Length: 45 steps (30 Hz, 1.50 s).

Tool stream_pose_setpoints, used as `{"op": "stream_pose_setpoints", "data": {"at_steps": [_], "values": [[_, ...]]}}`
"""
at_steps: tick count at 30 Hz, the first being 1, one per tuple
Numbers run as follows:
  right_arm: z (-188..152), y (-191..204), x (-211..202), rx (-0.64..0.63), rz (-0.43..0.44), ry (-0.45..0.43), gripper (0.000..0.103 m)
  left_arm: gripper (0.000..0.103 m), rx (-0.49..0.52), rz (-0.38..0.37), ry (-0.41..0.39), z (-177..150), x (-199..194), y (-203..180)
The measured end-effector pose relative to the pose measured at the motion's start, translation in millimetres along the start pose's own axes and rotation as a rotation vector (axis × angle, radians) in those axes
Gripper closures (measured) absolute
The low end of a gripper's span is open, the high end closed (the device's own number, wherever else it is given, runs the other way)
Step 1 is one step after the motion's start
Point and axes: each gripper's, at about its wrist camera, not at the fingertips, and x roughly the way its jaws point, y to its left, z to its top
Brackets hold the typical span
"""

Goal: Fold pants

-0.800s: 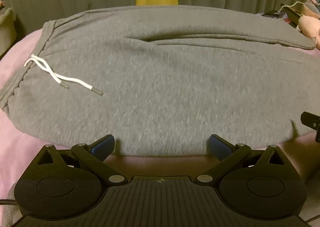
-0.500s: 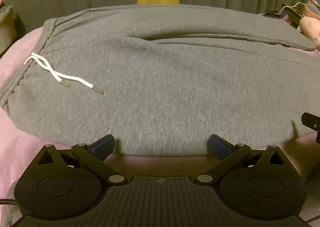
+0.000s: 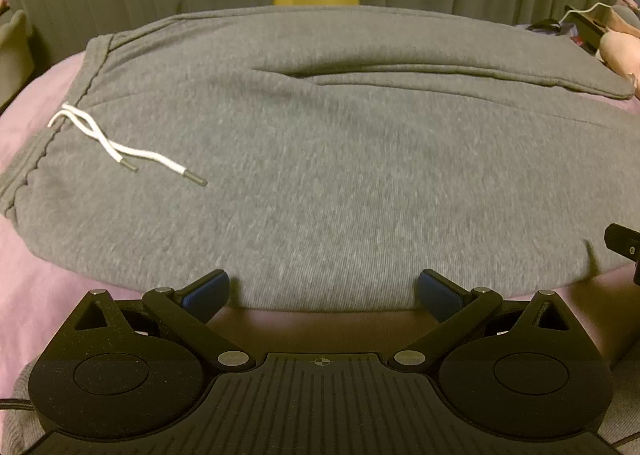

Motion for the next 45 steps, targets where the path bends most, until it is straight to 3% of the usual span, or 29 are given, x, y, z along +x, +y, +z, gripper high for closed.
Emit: {"op": "stream_pose_setpoints", "data": {"at_steps": [45], "values": [[0.2,-0.4,-0.5,0.002,0.001,0.0,0.004,0.0,-0.003,0.0,0.011,-3.9,3.6,0.3]]}}
